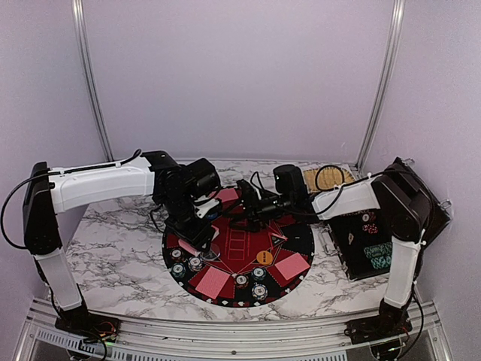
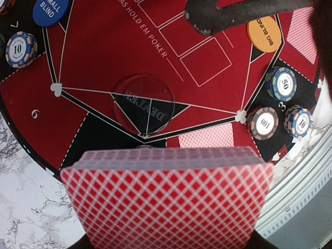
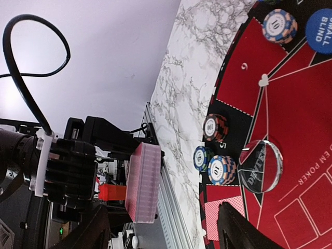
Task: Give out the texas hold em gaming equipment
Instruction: Pick up the poker card from the face-down deck piles.
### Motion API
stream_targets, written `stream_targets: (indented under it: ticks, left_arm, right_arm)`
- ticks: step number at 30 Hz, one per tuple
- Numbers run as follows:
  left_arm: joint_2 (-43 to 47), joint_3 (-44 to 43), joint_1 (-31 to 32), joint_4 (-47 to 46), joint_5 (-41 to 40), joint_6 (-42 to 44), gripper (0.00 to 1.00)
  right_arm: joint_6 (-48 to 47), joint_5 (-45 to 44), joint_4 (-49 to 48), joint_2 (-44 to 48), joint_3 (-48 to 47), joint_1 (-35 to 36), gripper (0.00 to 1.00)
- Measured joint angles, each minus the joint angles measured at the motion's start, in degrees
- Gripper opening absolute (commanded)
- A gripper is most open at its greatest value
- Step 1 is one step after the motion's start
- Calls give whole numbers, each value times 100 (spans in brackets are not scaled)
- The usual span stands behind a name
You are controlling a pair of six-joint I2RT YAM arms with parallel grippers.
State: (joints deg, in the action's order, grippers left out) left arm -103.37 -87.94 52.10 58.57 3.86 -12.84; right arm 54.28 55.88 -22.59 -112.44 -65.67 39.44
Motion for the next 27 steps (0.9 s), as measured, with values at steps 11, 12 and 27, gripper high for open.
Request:
stream_targets:
  ticks: [11,12,27]
  left_arm:
    - [-13,-133,26,4,-66,-7,36]
    - [-13,-133,26,7,-79,-7,36]
    - [-13,-170,46,15,-151,-63,36]
  right_arm:
    - [557,114,-684,-74,-2,317,69]
    - [601,122,-752,-111,-4,350,69]
    - [975,133,-990,-562,-299,682,61]
